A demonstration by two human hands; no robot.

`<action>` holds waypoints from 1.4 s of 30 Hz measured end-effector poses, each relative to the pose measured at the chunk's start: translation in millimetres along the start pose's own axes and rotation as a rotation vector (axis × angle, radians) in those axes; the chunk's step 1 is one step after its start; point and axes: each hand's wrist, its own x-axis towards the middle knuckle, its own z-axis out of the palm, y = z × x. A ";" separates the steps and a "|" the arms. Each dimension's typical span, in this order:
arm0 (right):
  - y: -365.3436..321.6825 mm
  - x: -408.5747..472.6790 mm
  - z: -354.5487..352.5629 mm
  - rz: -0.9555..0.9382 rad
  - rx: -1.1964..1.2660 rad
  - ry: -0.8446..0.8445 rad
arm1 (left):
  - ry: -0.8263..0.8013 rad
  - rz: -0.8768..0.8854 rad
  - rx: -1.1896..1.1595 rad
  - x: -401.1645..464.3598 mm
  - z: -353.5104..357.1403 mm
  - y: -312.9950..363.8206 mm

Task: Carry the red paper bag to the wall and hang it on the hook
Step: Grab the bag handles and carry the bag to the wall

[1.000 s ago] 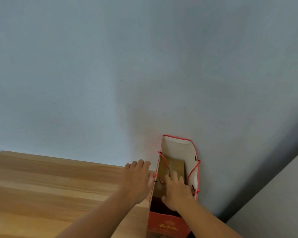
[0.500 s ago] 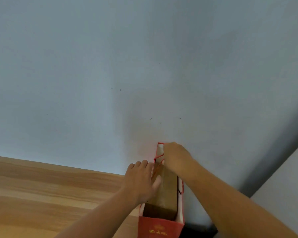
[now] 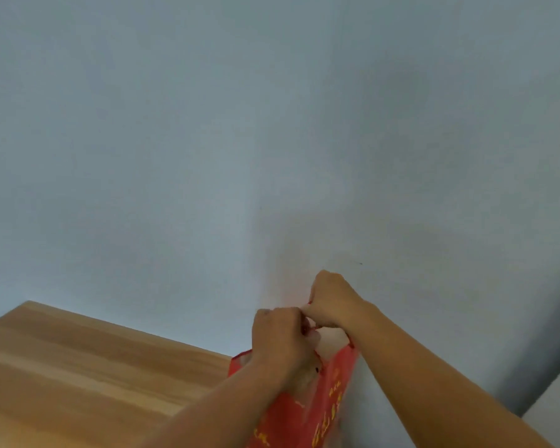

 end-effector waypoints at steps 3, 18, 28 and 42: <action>-8.1 -5.9 -4.8 -0.093 0.101 -0.154 | 0.034 0.026 0.082 2.1 -45.7 -16.8; -224.1 -96.5 87.2 -0.912 -0.221 0.003 | 0.243 -0.475 0.538 -175.8 -261.6 -157.0; -391.6 -227.2 132.6 -1.261 -0.179 0.095 | 0.444 -0.708 0.606 -327.7 -385.5 -244.6; -595.2 -340.0 245.1 -1.327 -0.022 -0.071 | 0.454 -0.830 0.614 -474.2 -494.8 -400.7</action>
